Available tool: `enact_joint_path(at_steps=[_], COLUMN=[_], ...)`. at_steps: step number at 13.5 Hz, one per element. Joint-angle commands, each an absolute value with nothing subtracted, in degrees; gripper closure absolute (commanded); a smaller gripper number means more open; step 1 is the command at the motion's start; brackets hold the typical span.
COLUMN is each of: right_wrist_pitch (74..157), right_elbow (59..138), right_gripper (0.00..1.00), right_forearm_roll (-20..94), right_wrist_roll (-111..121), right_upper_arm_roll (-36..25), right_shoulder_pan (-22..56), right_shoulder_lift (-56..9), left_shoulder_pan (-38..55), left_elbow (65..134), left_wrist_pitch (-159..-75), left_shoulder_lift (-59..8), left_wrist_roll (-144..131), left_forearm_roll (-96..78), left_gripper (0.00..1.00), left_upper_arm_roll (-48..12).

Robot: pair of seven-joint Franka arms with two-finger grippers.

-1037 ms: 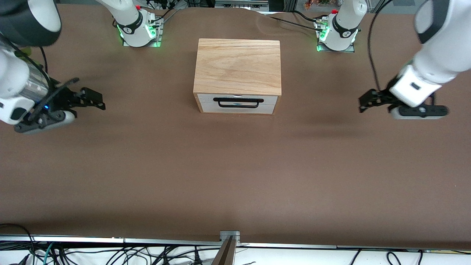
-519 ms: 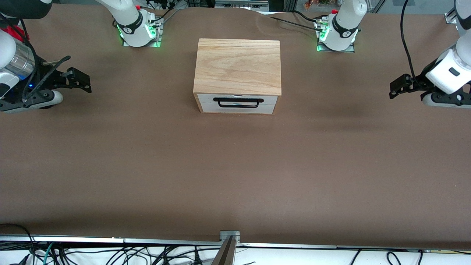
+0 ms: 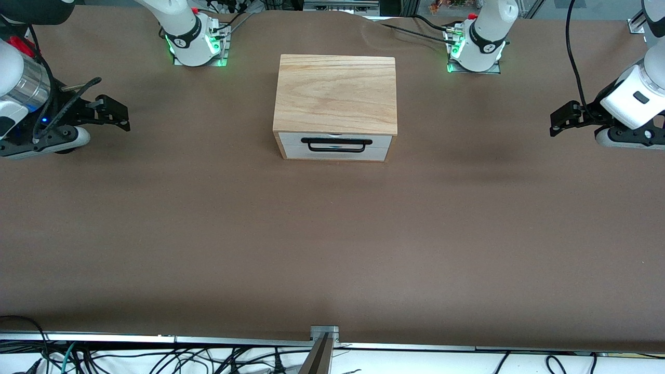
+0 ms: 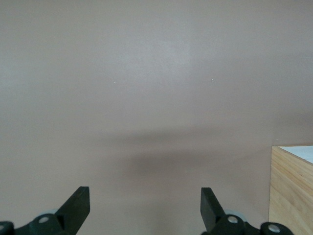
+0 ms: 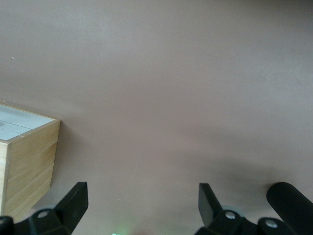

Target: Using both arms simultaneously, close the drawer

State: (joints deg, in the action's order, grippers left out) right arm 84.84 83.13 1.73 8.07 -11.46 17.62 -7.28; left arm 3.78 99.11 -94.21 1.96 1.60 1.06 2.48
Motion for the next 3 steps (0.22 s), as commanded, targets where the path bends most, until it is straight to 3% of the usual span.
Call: enact_joint_path(at_steps=[1,3], right_wrist_pitch=[84.73,84.55], right_elbow=[83.06,83.14], right_gripper=[0.0,0.0], right_forearm_roll=[0.7,0.79], right_wrist_roll=[7.3,7.21], right_upper_arm_roll=[-11.25,-11.25], right_shoulder_pan=[17.75,17.75], right_shoulder_lift=[-6.5,-6.5], left_shoulder_pan=[3.87,3.87], left_elbow=[98.35,98.35], left_wrist_pitch=[-93.25,-93.25], left_shoulder_lift=[1.85,1.85], left_wrist_roll=[1.41,1.49], left_forearm_roll=[2.72,2.72], left_gripper=[0.0,0.0], left_upper_arm_roll=[2.11,2.11])
